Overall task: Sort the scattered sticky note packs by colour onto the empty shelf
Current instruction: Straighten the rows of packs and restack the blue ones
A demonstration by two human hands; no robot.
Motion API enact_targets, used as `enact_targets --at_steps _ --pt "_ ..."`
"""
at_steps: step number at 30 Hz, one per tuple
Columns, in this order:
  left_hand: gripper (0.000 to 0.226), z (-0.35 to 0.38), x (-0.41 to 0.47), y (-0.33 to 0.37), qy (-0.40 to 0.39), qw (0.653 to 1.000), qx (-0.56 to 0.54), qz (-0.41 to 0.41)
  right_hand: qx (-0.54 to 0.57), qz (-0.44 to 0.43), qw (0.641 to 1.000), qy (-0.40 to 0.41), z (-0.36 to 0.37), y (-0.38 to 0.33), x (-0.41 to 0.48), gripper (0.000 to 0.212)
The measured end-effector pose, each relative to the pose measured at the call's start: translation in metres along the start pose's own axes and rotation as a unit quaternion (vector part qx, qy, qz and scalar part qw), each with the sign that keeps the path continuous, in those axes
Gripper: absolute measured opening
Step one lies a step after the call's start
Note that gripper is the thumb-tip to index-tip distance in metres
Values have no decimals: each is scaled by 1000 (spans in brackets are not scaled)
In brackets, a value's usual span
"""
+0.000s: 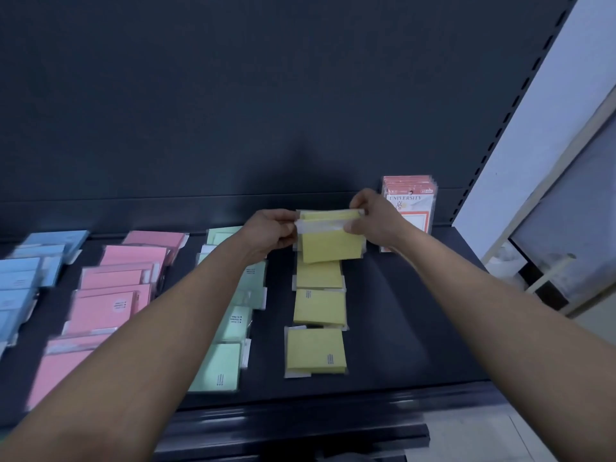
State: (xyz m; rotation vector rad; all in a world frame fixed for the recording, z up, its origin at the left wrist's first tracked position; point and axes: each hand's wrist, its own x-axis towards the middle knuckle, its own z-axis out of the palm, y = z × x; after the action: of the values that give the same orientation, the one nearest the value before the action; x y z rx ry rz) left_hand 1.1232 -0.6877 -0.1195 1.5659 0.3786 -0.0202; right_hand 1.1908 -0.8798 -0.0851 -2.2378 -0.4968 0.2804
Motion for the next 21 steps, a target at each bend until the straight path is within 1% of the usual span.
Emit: enact_targets --at_steps 2,3,5,6,8,10,14,16,20,21 --pt "28 2 -1 0 -7 1000 10 3 -8 6 1000 4 -1 5 -2 45" --pt "28 4 -1 0 -4 1000 15 7 -11 12 1000 3 -3 7 -3 44" --pt "27 7 2 -1 26 998 48 17 -22 20 1000 9 -7 8 -5 35" --pt "27 8 4 -2 44 995 84 25 -27 23 999 20 -11 8 -6 33" --pt "31 10 9 -7 60 981 179 46 -33 25 998 53 -18 9 -5 34" --pt "40 14 14 -11 45 964 257 58 -35 26 996 83 -26 11 -3 36" --pt "48 22 25 -15 14 940 339 48 -28 34 993 112 -36 15 -6 36" --pt "53 27 32 -15 19 933 358 36 -33 31 991 124 -40 17 -9 38" --pt "79 41 40 -15 40 902 429 -6 -37 38 989 139 -45 18 -12 35" --pt "84 44 43 -15 44 900 433 -15 -34 40 989 140 -46 19 -12 34"
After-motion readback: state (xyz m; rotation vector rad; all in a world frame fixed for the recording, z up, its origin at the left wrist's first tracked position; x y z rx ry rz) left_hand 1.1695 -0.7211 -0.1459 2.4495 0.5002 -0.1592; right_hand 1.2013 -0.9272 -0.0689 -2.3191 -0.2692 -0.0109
